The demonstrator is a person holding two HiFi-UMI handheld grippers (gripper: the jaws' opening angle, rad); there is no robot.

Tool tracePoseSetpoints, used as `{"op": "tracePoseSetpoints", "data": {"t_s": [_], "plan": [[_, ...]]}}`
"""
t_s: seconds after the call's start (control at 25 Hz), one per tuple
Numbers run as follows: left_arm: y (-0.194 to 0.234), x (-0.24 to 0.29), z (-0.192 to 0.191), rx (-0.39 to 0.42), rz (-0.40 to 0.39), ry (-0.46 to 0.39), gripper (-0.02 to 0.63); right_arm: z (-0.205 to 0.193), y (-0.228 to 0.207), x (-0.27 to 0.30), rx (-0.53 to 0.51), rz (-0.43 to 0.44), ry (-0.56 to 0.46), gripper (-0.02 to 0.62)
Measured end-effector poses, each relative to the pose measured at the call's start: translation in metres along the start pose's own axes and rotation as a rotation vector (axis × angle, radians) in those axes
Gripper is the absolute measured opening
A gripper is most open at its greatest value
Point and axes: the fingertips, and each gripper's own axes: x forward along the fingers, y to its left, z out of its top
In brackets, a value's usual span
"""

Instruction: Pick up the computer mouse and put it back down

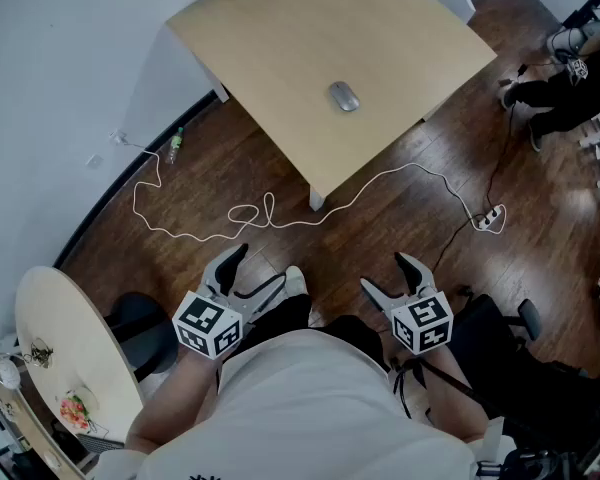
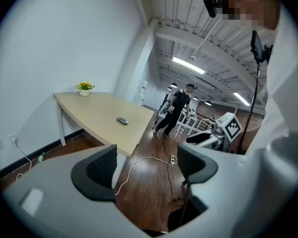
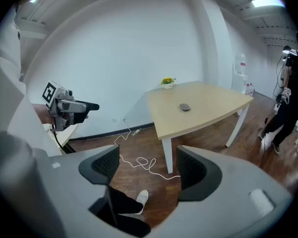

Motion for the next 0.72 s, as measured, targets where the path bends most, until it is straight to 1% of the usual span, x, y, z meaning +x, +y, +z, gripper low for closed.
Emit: {"op": "tracePoseSetpoints", "data": {"t_s": [0.16,0.28,0.4,0.56,0.72], "plan": [[0.04,0.009,0.013,-0.015,0.005,0.019,0.356,0.038,-0.015,0.057,-0.005,0.005,0.01,0.364],[0.053,0.016,0.022,-0.042,0.005,0.023,0.356,0.067,-0.033,0.09,-0.02,0.002,0.022,0.364],[0.059,0.03,0.033,-0.071,0.017,0.017,0.356,0.1,-0.066,0.124,-0.042,-0.015,0.023,0.364],[0.076,0.056,0.058,-0.089,0.087,-0.007,0.356,0.142,-0.126,0.187,-0.075,-0.037,0.029,0.364],[0.096,0.081,0.09,-0.163,0.18,-0.048,0.356,0.168,-0.187,0.27,-0.113,-0.049,0.108,0.364]]}}
